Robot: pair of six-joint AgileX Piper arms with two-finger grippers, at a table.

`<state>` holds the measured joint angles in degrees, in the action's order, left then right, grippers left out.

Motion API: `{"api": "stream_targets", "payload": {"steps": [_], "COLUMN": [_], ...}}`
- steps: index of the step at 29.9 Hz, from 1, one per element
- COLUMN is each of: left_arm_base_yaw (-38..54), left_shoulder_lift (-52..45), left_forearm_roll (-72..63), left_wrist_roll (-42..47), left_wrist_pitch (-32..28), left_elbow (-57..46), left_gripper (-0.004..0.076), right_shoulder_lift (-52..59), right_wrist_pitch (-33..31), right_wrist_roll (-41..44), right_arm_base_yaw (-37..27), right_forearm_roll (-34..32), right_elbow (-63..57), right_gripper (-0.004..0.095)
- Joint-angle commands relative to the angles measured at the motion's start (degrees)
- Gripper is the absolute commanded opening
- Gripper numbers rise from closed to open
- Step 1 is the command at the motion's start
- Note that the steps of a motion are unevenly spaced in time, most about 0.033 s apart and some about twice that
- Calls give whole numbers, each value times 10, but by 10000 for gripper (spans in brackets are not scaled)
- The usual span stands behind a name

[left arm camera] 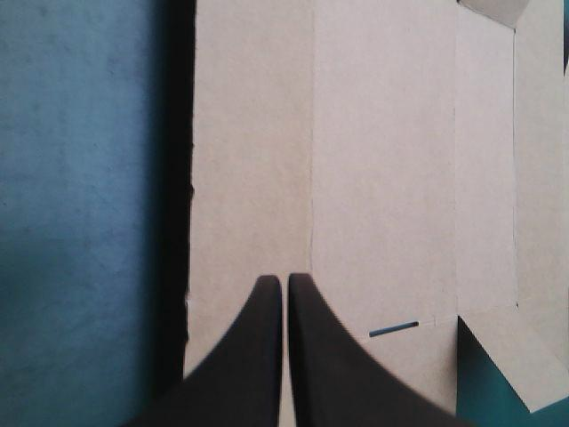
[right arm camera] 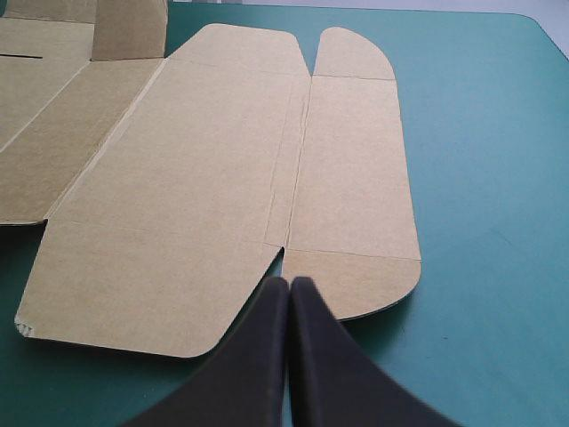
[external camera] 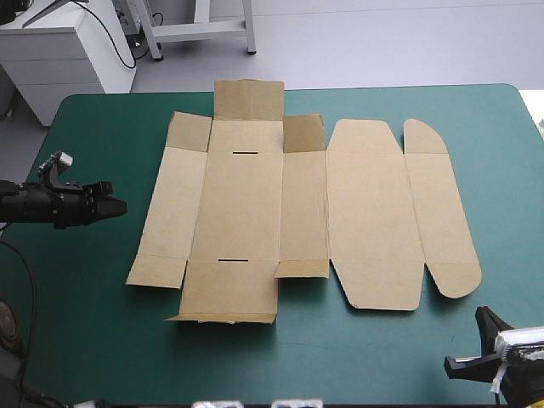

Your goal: Fold the box

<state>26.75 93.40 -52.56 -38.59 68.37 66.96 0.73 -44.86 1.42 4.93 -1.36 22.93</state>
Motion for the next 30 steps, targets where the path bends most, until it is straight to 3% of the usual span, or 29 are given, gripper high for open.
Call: {"api": "stream_targets", "payload": {"steps": [1,8,10,13,16,18,19,30], "left_arm_base_yaw": [1,1,0,-9,-18,-24,-28,-103], "left_shoulder_lift": [10,19,19,26,38,48,53,96], "left_forearm_roll": [-44,-32,-6,28,38,39,39,28], "left_wrist_roll": [-4,1,1,1,2,28,33,44], "left_wrist_pitch": [58,57,57,38,24,15,15,8], "left_elbow": [30,29,29,28,27,27,27,27], "left_gripper": [8,13,59,229,500,627,654,657], "right_shoulder_lift": [12,12,12,12,12,12,12,12], "right_wrist_pitch": [41,41,41,41,41,41,41,41], "right_wrist_roll": [-2,-2,-2,-2,-2,-3,-3,-3], "right_arm_base_yaw": [0,0,0,0,0,0,0,0], "right_forearm_roll": [-3,-3,-3,-3,-3,-3,-3,-3], "right_elbow": [17,17,17,17,17,17,17,17], "right_gripper": [-20,-20,-20,-20,-20,-20,-20,-20]}}
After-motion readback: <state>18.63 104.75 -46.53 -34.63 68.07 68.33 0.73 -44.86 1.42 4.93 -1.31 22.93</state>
